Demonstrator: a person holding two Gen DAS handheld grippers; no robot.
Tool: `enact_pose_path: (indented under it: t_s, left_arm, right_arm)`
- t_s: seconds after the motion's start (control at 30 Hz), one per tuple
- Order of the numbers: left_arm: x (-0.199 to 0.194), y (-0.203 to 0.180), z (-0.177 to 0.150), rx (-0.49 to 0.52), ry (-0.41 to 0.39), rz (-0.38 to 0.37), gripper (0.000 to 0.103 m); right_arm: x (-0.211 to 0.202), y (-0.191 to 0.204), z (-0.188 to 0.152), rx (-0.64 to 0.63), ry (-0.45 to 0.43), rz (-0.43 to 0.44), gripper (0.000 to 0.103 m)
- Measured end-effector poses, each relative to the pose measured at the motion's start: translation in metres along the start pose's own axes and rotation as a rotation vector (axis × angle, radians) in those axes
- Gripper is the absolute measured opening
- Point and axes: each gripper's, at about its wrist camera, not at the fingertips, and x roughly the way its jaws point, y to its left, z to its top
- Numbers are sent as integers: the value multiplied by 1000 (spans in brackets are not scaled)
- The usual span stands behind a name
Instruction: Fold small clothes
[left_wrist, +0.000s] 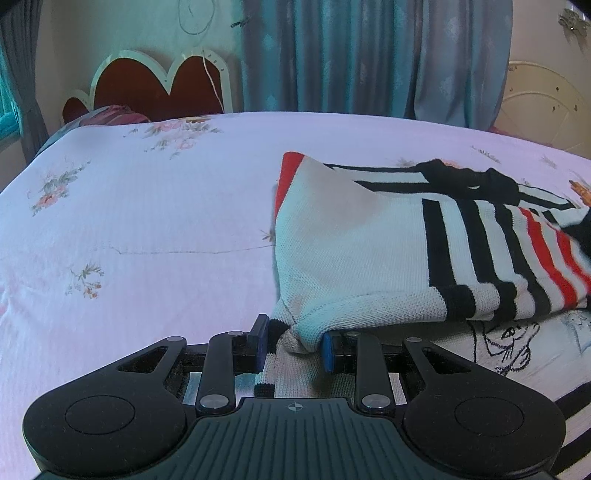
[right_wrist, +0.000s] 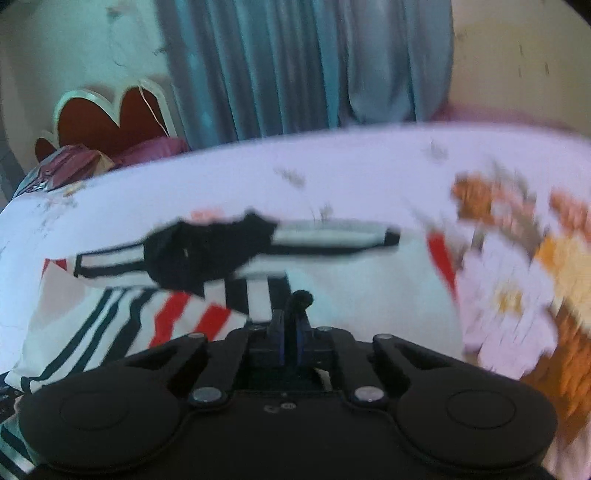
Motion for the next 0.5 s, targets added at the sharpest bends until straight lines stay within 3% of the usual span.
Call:
enact_pose_path:
  t_s: [0.07,0.13,0.2,0.27,0.37,0.43,0.5]
  left_arm:
    - [0,0,-1,1,-1,2,27]
    - [1,-1,-1,5,-3,5,27]
    - [1,-1,-1,8,-5,6,27]
    - [0,0,0,10,1,2,27]
    - [-5,4,3,-13,20,-21,27]
    - [-13,9,4,-35,22,-39,27]
    - [-22,13,6,-49,17,-53,27]
  right_arm:
    - [-9,3,3,-51,-61,-29,5]
    - [-7,-2,1,-61,-68,-70,5]
    - [15,-17,-8,-28,38,-119,1]
    - [25,-29,-17,8,109,-114,1]
    - [8,-36,-16,55,54,-63,24]
    - [-1,-36,-9,68,27,-22,31]
    - [0,-33,-4,72,31,5,50]
